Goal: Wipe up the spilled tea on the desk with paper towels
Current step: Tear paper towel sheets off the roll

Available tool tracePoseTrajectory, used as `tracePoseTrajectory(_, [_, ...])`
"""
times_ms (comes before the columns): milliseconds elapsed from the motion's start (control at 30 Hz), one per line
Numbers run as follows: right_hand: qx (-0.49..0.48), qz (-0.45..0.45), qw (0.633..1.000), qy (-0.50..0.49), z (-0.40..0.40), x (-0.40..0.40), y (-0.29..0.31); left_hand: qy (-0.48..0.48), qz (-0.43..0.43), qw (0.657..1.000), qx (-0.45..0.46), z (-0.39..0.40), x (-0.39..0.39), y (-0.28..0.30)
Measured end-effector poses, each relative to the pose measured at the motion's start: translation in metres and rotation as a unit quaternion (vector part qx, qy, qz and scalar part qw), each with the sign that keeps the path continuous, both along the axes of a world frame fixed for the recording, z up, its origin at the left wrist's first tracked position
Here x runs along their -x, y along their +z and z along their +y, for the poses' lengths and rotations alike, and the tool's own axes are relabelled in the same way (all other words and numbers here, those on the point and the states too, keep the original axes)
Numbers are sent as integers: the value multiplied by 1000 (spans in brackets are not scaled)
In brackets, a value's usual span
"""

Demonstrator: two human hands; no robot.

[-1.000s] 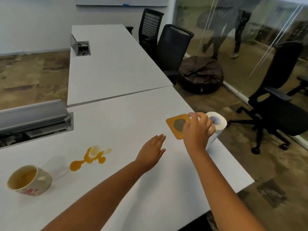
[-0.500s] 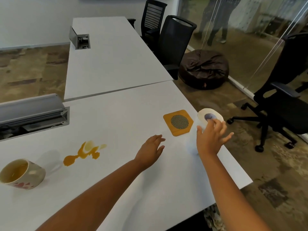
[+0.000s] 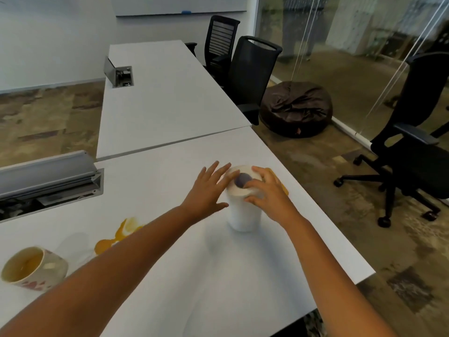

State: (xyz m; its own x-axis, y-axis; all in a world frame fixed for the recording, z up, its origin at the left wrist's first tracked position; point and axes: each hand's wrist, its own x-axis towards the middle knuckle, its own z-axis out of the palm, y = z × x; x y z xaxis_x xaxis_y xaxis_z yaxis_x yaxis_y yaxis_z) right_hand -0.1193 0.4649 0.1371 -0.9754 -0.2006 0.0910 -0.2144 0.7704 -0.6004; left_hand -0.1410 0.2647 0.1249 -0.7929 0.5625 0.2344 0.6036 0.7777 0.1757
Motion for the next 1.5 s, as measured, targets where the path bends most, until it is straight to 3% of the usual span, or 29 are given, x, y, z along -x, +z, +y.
tracePoseTrajectory(100, [55,-35,996,56,-7,3,1,-55,61,991,105,-16,8,7])
tracePoseTrajectory(233, [65,-67,993,69,-22,10,-9,-67,76,983,156,-26,12,11])
tracePoseTrajectory(400, [184,-110,976,27,-34,10,-18,11,43,991,123,-40,15,10])
tracePoseTrajectory(600, [197,-80,976,-53,-29,8,-32,10,13,992,123,-55,17,9])
tracePoseTrajectory(867, [224,-117,965,-71,-13,3,-39,-11,-20,990,138,-68,24,16])
tracePoseTrajectory(1133, [184,-83,966,-162,15,9,-33,10,33,991,133,-69,34,20])
tracePoseTrajectory(1500, [171,-59,939,-294,31,7,-40,37,9,990,136,-69,41,16])
